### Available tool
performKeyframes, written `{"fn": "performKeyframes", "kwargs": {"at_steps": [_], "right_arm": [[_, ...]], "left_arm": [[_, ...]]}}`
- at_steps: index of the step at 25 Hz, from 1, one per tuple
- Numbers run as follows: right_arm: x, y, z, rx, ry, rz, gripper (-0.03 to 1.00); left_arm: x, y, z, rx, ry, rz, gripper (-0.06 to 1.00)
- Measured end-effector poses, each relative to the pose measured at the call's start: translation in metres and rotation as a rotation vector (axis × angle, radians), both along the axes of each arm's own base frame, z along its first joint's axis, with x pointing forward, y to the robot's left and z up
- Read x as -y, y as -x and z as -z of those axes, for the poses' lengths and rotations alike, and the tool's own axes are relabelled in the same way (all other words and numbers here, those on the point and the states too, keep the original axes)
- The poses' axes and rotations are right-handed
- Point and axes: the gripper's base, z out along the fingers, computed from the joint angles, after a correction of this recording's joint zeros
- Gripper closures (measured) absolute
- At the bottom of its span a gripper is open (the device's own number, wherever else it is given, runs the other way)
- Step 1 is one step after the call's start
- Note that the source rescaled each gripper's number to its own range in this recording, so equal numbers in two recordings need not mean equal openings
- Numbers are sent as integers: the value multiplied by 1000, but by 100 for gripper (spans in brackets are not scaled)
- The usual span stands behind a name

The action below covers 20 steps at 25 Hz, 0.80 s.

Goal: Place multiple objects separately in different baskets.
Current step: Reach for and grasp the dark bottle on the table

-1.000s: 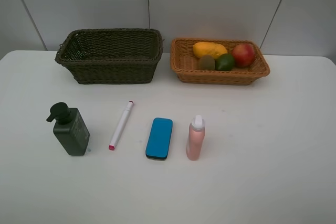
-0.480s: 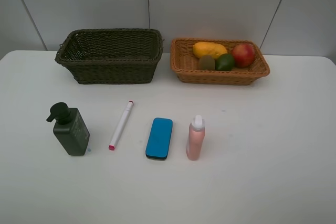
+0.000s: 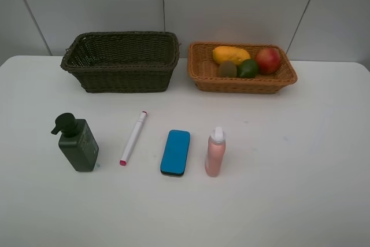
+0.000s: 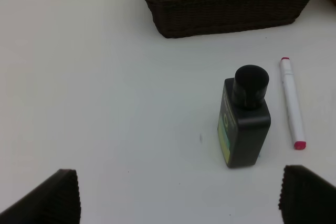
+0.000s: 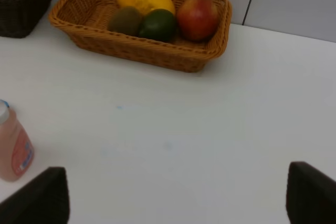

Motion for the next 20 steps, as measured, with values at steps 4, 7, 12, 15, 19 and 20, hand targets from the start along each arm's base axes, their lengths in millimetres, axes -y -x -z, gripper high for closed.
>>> {"fn": "performKeyframes", "kwargs": {"at_steps": [4,7,12,15,19,20], "right_arm": [[0,0,0,0,0,0,-3],[0,0,0,0,0,0,-3],[0,0,0,0,0,0,-3],[0,0,0,0,0,0,-3],[0,0,0,0,0,0,-3],[0,0,0,0,0,0,-3]], "left_arm": [[0,0,0,0,0,0,-6],[0,0,0,0,0,0,-6],[0,0,0,0,0,0,-6],[0,0,0,0,0,0,-6],[0,0,0,0,0,0,-6],[0,0,0,0,0,0,-6]]}}
